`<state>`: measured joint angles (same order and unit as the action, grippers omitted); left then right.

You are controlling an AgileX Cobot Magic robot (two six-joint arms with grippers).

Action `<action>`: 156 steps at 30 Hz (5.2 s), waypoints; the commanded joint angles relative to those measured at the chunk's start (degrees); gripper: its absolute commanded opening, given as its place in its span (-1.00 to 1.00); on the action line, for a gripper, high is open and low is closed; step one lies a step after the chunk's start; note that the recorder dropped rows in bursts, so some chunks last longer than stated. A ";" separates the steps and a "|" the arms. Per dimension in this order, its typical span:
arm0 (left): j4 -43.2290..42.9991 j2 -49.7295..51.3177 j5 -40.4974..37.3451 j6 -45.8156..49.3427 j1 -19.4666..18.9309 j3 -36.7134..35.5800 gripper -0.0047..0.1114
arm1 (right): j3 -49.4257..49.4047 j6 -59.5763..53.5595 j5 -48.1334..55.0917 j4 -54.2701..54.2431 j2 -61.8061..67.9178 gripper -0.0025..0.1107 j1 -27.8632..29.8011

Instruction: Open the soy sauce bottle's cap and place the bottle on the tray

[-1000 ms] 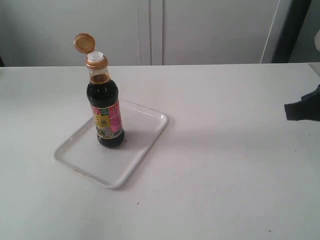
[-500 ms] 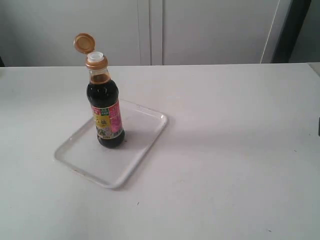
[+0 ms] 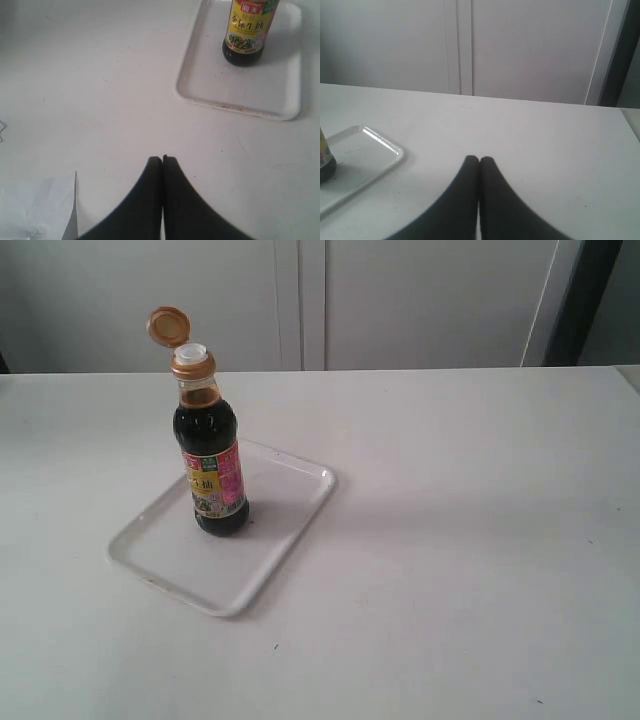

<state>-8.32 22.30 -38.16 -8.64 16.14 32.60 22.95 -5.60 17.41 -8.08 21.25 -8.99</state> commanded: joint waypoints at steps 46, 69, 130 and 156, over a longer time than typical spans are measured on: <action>5.31 -10.27 14.33 6.13 -8.82 -13.82 -0.92 | -0.34 -0.15 -0.81 -0.09 -0.62 -0.96 0.49; 8.32 -21.91 20.65 7.17 -19.45 -27.66 -0.92 | -0.34 -0.15 -0.81 -0.09 -0.62 -0.96 0.49; 9.95 -22.30 26.15 7.20 -19.45 -32.60 -0.92 | -0.34 -0.15 -0.81 -0.09 -0.62 -0.96 0.49; 9.95 -22.30 26.15 7.20 -19.45 -32.60 -0.92 | -4.51 4.98 -1.07 7.43 -7.83 -0.96 0.49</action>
<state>1.08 0.27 -12.03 -1.26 -3.18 0.28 20.45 -3.48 16.88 -3.51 15.93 -8.99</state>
